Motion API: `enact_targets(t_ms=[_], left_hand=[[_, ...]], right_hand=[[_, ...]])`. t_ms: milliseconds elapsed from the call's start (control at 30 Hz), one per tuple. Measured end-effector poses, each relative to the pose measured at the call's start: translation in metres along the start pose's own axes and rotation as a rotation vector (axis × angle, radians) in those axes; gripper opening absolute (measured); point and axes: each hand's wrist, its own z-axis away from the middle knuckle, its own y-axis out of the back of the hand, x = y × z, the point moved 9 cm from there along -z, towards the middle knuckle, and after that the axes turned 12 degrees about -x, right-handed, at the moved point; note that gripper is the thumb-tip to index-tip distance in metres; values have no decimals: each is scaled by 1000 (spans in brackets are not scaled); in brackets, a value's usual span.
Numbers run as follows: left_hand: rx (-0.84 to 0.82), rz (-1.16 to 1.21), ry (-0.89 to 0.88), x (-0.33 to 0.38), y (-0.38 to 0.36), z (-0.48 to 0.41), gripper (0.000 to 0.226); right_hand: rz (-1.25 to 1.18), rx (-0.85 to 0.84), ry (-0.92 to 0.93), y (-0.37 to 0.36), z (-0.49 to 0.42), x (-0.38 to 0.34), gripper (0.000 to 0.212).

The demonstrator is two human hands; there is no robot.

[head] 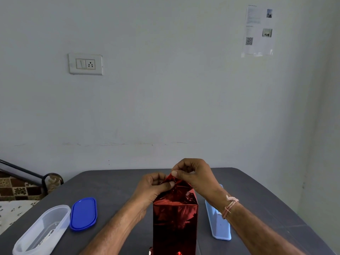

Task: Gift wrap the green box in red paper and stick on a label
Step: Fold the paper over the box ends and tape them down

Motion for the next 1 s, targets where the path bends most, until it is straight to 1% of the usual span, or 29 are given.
enact_targets(t_ms=[300, 433, 467, 533, 600, 667, 767, 833, 967, 1000], left_hand=[[-16, -27, 37, -3, 4, 15, 26], [-26, -56, 26, -3, 8, 25, 29], [-56, -55, 22, -3, 7, 27, 34], [-154, -78, 11, -6, 5, 30, 54], [-224, -151, 19, -11, 2, 33, 72], [-234, -231, 23, -15, 2, 35, 81], [-172, -281, -11, -15, 6, 34, 92], [-137, -320, -77, -10, 7, 35, 88], [-134, -431, -165, -4, 3, 38, 62], [-131, -478, -174, -3, 3, 38, 60]], right_hand=[[9, 36, -8, -1, 4, -1, 4], [8, 51, -1, -3, 8, -3, 4], [10, 50, 1, -4, 9, -4, 4], [13, 50, 6, -4, 11, -4, 4], [25, 54, 8, -3, 13, -5, 5], [50, 60, 14, -2, 14, -5, 5], [88, 57, 20, -3, 17, -6, 7], [95, 50, 18, -5, 18, -6, 8], [72, 60, 7, -2, 21, -4, 7], [68, 63, 6, -1, 21, -4, 7]])
